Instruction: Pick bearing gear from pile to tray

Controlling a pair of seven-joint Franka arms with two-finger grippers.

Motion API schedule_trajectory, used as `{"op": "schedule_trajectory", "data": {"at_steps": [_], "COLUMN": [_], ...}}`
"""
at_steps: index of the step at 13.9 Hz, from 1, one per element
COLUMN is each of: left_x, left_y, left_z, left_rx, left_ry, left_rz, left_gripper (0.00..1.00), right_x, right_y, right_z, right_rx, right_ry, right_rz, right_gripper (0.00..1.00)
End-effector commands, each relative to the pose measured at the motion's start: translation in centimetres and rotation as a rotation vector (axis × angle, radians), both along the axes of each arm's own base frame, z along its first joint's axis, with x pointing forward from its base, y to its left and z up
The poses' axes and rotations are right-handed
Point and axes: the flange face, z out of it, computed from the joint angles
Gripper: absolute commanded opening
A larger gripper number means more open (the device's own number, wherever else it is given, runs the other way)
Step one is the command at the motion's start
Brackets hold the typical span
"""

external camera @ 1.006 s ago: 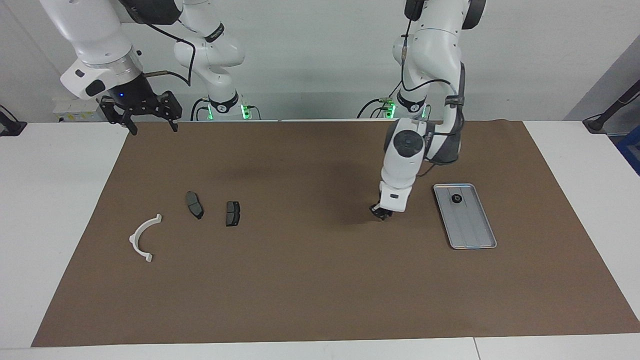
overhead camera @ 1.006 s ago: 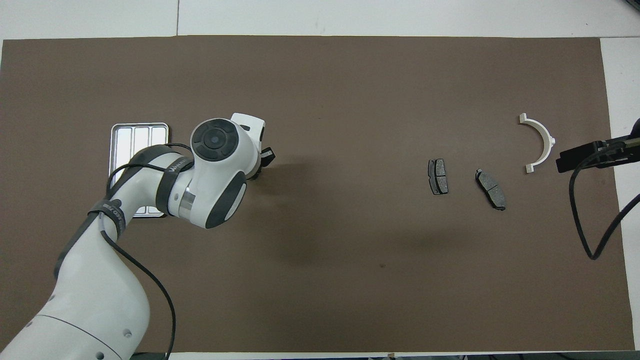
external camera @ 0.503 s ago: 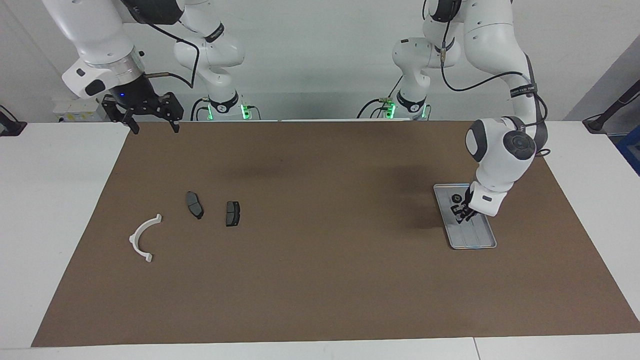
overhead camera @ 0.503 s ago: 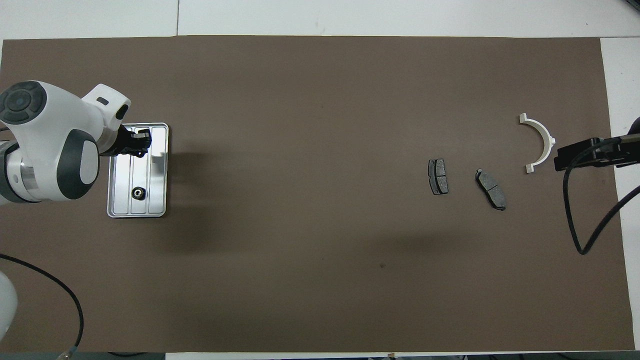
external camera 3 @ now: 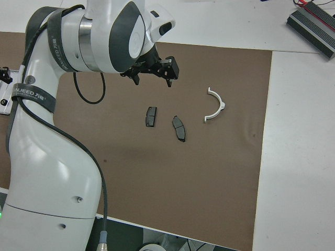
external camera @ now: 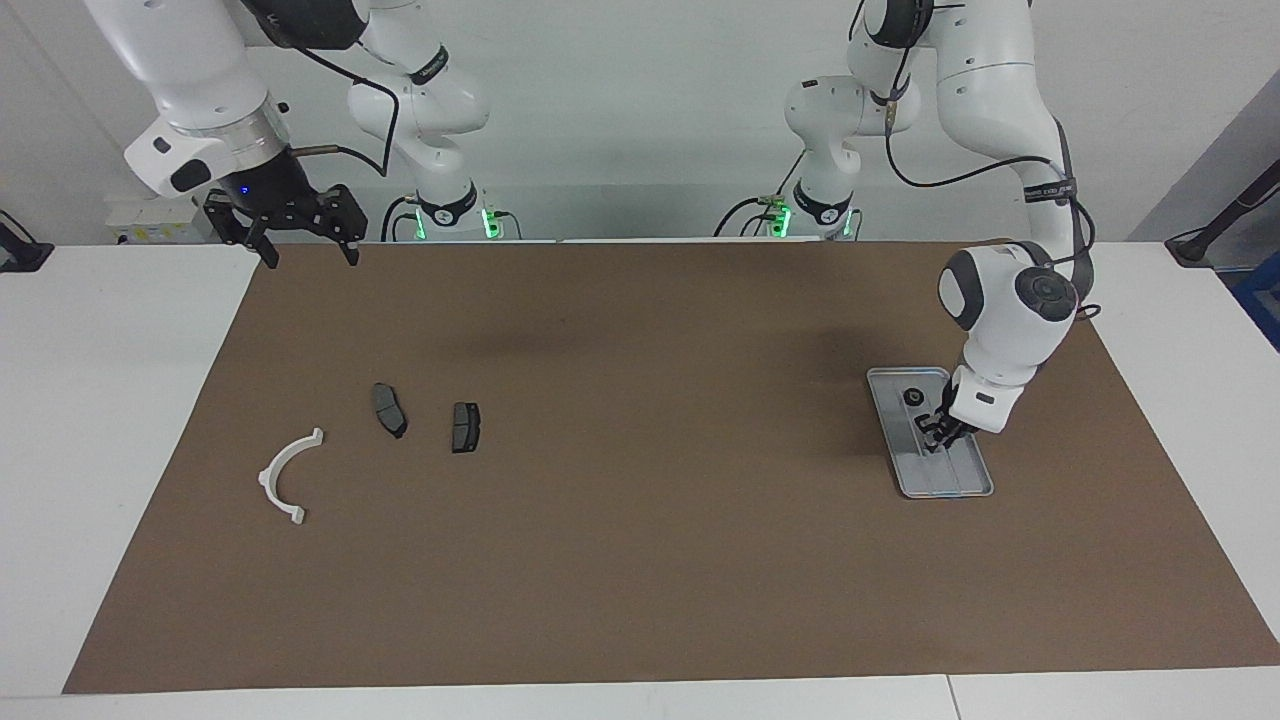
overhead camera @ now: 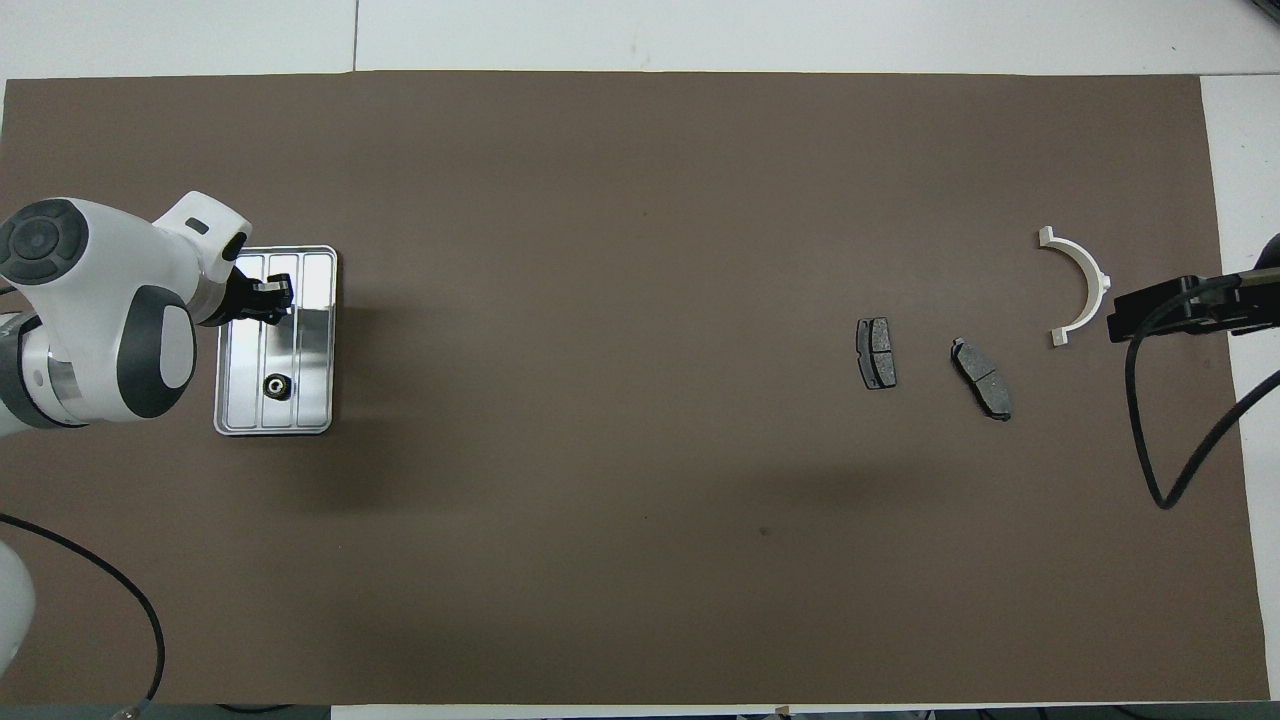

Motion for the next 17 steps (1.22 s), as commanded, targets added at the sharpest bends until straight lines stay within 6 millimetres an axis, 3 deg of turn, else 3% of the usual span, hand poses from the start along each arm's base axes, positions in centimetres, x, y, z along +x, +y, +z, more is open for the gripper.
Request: {"op": "schedule_trajectory", "data": {"at_steps": [1,4,5,6,8,9,14,17], "left_x": [-1.1,-1.2,-1.2,-1.1,-0.5,-0.1,-1.1,-3.3], "left_y": [0.0,0.1,0.1,0.1,0.1,0.2,-0.7,-0.8], "left_z": [-0.9,-1.0,-1.0,-0.8,0.6,2.6,16.6,23.0], "left_rx": [-0.003,-0.004,-0.004,-0.004,-0.004,-0.003,0.002,0.002], "left_ry": [-0.01,-0.007,-0.005,-0.004,0.001,0.011,0.097,0.137], "left_rz": [-0.01,-0.006,-0.008,-0.008,-0.005,-0.004,-0.012,-0.014], "left_gripper": [0.03,0.08,0.34,0.95,1.0,1.0,1.0,1.0], "right_x": [-0.6,-0.6,-0.6,-0.6,-0.6,-0.6,-0.6,-0.7], "right_y": [0.1,0.1,0.0,0.0,0.1,0.0,0.1,0.1], "right_z": [0.2,0.2,0.2,0.2,0.2,0.2,0.1,0.1], "right_rx": [0.018,0.018,0.018,0.018,0.018,0.018,0.018,0.02], "right_ry": [-0.009,-0.007,-0.007,-0.009,-0.009,-0.009,-0.007,-0.006], "right_rz": [-0.014,-0.013,-0.014,-0.014,-0.014,-0.016,-0.011,-0.01], "right_gripper": [1.0,1.0,1.0,1.0,1.0,1.0,1.0,1.0]}}
